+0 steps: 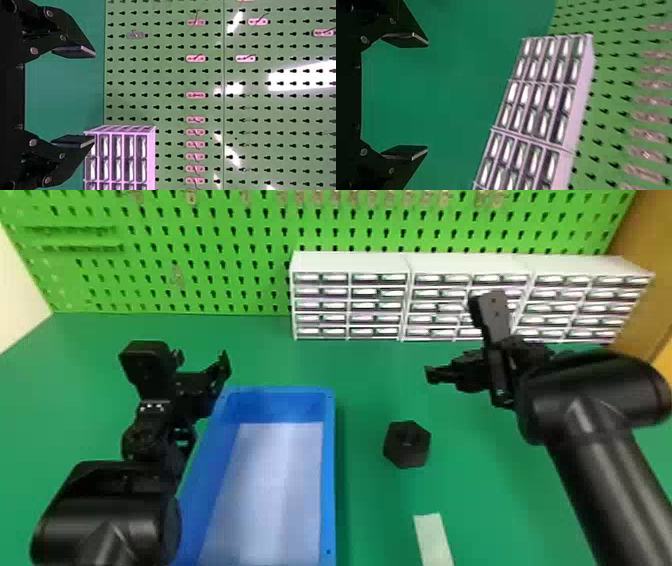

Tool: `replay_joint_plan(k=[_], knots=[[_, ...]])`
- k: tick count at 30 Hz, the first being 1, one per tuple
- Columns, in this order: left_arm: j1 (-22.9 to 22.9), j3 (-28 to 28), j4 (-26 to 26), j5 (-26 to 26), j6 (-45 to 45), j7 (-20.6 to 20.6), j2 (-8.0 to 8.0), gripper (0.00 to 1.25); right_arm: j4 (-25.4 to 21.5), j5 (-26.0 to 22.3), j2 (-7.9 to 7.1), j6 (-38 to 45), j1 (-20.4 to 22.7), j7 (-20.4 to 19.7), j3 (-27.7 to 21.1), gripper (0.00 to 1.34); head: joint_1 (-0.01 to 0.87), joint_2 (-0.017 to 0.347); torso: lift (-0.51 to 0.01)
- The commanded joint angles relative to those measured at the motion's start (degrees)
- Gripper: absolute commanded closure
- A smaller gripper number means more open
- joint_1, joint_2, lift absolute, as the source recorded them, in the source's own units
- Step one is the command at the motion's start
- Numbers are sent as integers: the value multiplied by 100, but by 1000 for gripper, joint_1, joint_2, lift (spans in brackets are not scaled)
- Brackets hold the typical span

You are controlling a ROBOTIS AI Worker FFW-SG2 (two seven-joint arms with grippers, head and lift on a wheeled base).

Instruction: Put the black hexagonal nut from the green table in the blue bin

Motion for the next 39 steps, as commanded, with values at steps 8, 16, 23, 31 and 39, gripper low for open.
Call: replay_joint_plan(k=[8, 16, 23, 31, 39], knots=[[-5, 20, 2, -9, 0, 0, 3, 486, 1206, 532, -66, 288, -830, 626, 657, 338, 686, 51, -96], [-5, 29, 2, -17, 0, 0, 3, 486, 1891, 883, 13, 701, -1244, 1171, 1087, 340, 686, 51, -96], [13, 38, 2, -17, 0, 0, 3, 486, 2076, 822, 31, 1053, -1340, 1320, 1342, 340, 686, 51, -96], [4, 29, 2, -35, 0, 0, 3, 486, 2102, 664, 101, 1483, -1446, 1320, 1606, 340, 686, 51, -96], [4, 20, 11, -44, 0, 0, 3, 486, 2225, 541, 154, 1527, -1463, 1320, 1729, 340, 686, 51, -96]])
